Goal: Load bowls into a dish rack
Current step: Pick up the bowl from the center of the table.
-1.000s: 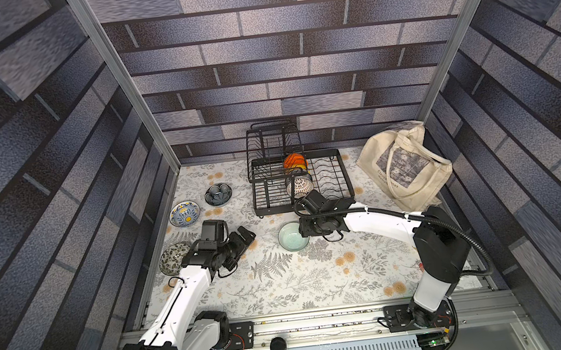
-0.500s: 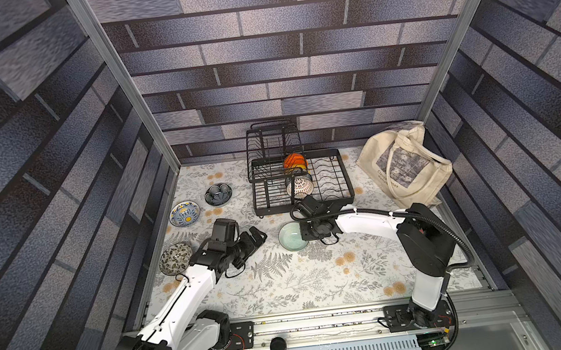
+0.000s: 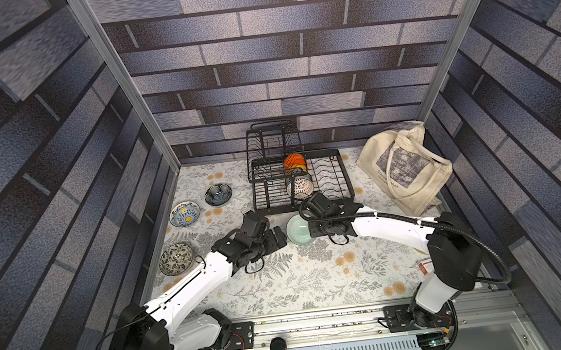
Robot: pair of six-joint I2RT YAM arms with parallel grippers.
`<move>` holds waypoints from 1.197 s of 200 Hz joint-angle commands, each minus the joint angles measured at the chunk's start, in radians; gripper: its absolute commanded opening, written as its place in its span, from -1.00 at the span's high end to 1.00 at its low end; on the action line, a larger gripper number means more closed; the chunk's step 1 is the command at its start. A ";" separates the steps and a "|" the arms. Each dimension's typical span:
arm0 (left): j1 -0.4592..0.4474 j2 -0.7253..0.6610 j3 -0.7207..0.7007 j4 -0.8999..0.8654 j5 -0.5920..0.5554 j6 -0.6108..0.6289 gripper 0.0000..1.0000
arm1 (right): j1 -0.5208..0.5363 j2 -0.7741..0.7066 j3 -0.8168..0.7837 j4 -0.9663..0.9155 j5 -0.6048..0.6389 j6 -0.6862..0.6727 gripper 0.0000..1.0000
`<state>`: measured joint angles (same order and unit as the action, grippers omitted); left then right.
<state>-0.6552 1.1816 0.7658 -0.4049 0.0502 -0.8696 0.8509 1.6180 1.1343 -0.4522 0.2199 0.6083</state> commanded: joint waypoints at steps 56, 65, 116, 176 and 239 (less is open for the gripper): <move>-0.193 0.217 0.263 -0.083 -0.257 0.077 -0.35 | 0.004 -0.195 -0.040 -0.011 0.077 -0.002 1.00; -0.199 0.226 0.276 -0.079 -0.263 0.078 -0.26 | 0.004 -0.211 -0.043 -0.013 0.085 -0.004 1.00; -0.219 0.247 0.306 -0.035 -0.295 0.057 0.44 | 0.003 -0.279 -0.059 -0.008 0.114 0.012 1.00; -0.245 0.286 0.313 0.006 -0.304 0.037 0.69 | -0.004 -0.313 -0.138 0.022 0.091 0.039 0.98; -0.274 0.302 0.317 0.022 -0.358 0.026 1.00 | -0.022 -0.340 -0.185 0.047 0.046 0.078 0.74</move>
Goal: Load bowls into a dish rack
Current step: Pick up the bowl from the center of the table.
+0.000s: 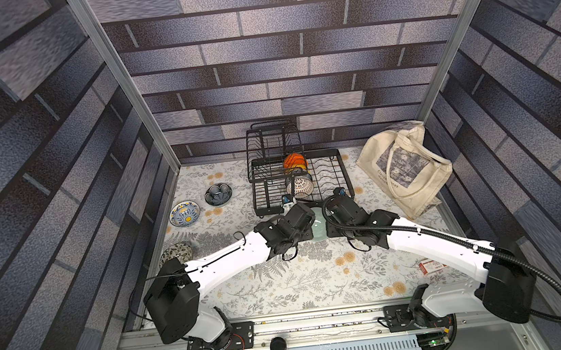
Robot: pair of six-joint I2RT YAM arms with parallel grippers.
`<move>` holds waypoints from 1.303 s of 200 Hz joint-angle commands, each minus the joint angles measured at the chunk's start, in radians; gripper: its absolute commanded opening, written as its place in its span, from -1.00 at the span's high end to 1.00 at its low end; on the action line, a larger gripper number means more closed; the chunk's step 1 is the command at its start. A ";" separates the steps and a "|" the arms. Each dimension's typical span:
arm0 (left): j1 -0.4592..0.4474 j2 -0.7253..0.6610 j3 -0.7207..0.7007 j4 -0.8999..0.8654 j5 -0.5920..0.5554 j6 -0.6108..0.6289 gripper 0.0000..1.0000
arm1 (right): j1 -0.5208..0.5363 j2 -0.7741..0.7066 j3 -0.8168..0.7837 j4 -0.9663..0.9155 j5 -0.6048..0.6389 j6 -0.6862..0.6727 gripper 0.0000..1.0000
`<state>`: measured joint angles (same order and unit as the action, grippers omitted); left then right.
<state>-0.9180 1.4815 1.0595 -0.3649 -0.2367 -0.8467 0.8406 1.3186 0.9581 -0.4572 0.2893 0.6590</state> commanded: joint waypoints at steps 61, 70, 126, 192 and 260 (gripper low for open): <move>0.005 -0.024 -0.009 -0.018 -0.165 -0.073 1.00 | -0.047 -0.061 -0.009 0.040 -0.096 0.098 0.26; 0.007 -0.026 -0.013 -0.016 -0.182 -0.089 1.00 | -0.054 -0.058 0.000 0.022 -0.100 0.113 0.20; 0.005 -0.004 -0.015 -0.008 -0.305 -0.123 1.00 | -0.079 -0.086 0.074 -0.084 -0.113 0.191 -0.33; -0.048 0.057 0.003 0.116 -0.449 0.035 1.00 | -0.158 -0.124 0.148 -0.190 -0.135 0.484 -1.00; -0.098 0.169 0.068 0.192 -0.536 0.206 1.00 | -0.195 -0.150 0.014 0.052 -0.242 0.793 -1.00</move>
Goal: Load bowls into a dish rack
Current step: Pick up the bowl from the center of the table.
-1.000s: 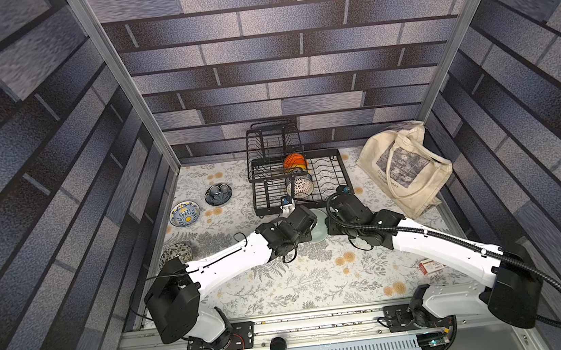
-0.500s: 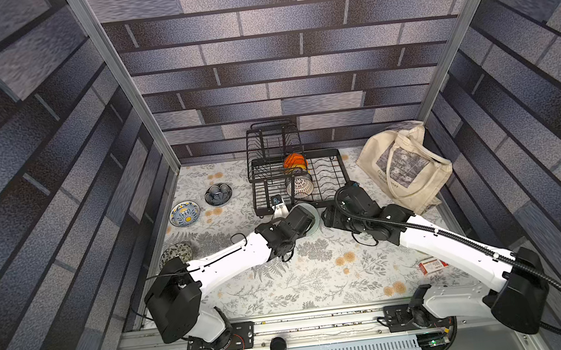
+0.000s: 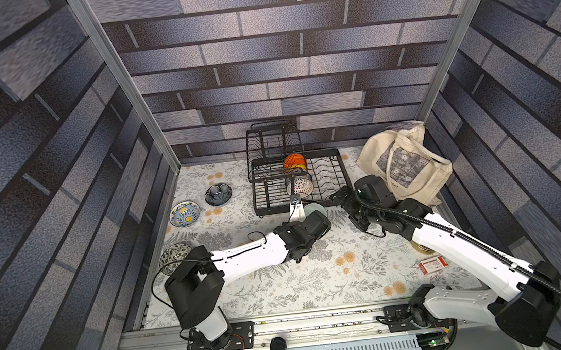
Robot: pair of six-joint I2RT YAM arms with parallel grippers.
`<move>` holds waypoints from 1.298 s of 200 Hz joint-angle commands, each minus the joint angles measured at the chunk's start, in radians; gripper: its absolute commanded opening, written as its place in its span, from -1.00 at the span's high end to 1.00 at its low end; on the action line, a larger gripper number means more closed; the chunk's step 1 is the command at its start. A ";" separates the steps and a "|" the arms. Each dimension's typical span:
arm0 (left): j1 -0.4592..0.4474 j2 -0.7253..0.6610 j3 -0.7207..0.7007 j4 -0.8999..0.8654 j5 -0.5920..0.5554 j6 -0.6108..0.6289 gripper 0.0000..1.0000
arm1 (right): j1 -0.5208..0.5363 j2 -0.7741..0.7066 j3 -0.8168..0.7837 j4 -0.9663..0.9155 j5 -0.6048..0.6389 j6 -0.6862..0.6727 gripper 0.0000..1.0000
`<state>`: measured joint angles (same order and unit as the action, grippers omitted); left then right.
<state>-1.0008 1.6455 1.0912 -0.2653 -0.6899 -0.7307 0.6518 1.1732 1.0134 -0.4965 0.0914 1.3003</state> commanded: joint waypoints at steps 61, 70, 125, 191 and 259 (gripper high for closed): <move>-0.029 0.025 0.026 0.172 -0.051 0.147 1.00 | -0.005 0.021 -0.129 0.278 -0.105 0.392 -1.00; -0.031 0.025 0.026 0.180 -0.048 0.154 1.00 | -0.004 0.027 -0.132 0.288 -0.105 0.412 -1.00; -0.048 0.012 0.006 0.236 0.007 0.195 1.00 | -0.005 0.072 -0.127 0.362 -0.077 0.480 -0.80; -0.063 -0.024 -0.004 0.240 0.005 0.215 1.00 | -0.004 0.117 -0.160 0.439 0.006 0.568 -0.25; -0.071 -0.072 -0.039 0.277 0.011 0.224 1.00 | -0.007 0.141 -0.165 0.477 0.045 0.583 0.50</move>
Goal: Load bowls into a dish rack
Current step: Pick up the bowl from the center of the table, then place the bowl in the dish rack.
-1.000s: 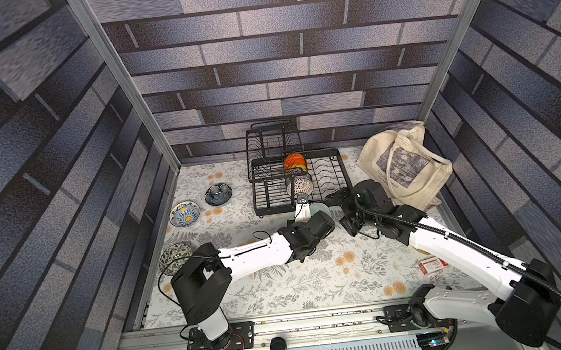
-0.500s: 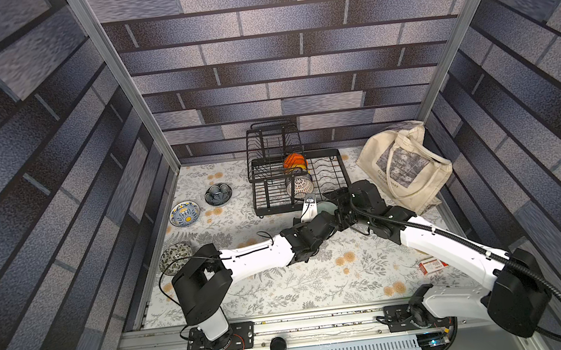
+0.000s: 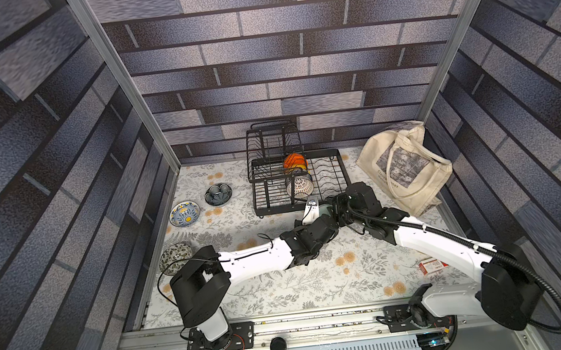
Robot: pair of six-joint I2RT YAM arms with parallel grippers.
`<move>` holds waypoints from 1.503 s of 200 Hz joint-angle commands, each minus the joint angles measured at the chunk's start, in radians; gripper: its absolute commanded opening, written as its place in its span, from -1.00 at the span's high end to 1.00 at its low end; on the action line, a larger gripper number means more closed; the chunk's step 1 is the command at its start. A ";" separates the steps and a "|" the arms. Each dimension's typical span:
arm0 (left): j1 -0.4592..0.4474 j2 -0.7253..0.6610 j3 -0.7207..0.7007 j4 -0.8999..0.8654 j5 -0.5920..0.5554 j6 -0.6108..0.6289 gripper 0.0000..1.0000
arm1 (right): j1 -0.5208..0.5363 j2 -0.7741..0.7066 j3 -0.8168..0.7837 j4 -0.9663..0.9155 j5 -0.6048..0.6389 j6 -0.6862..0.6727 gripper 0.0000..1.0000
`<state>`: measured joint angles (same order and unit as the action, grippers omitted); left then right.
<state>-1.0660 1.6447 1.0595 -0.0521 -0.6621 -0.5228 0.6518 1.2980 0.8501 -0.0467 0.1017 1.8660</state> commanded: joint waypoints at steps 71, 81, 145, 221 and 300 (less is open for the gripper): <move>-0.005 -0.098 -0.011 0.071 -0.001 0.027 1.00 | -0.024 0.053 0.001 0.154 -0.038 -0.065 1.00; -0.004 -0.101 -0.013 0.068 -0.002 0.027 0.97 | -0.026 0.053 0.002 0.167 -0.039 -0.082 1.00; 0.077 -0.152 -0.052 0.001 0.091 -0.112 0.18 | -0.044 0.033 -0.017 0.261 -0.046 -0.188 1.00; 0.146 -0.241 -0.085 -0.061 0.088 -0.042 -1.00 | -0.106 -0.043 -0.033 0.321 -0.061 -0.436 1.00; 0.160 -0.202 0.101 -0.254 0.045 0.259 -1.00 | -0.239 -0.030 0.094 0.277 -0.189 -0.739 1.00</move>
<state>-0.9173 1.4315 1.0637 -0.1974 -0.5854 -0.4007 0.4484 1.2892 0.8787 0.1814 -0.0456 1.2606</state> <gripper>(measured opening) 0.997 0.093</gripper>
